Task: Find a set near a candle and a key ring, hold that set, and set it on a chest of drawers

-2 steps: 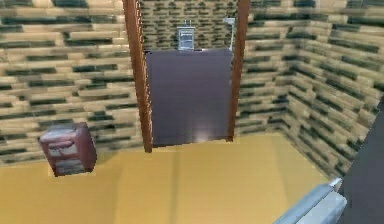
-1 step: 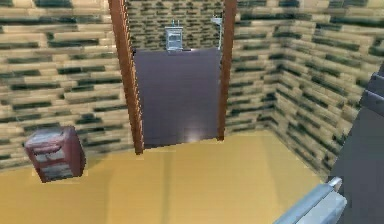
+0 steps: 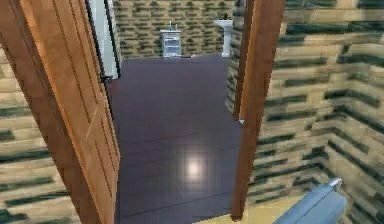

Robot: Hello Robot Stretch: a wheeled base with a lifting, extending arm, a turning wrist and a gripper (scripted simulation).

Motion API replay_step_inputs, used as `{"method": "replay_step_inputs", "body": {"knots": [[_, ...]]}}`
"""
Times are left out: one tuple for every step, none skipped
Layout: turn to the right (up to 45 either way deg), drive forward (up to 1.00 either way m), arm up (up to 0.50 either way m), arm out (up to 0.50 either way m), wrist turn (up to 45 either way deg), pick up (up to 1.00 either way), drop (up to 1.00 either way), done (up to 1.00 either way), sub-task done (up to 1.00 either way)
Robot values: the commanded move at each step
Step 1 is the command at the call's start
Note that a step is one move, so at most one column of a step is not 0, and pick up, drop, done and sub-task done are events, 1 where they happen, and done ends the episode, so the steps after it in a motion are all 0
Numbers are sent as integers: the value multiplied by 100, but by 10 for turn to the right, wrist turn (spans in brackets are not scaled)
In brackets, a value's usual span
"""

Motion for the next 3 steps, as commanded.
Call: {"method": "replay_step_inputs", "body": {"knots": [[0,100,0,0,0,0,0,0,0],[120,0,0,0,0,0,0,0,0],[0,15,0,0,0,0,0,0,0]]}}
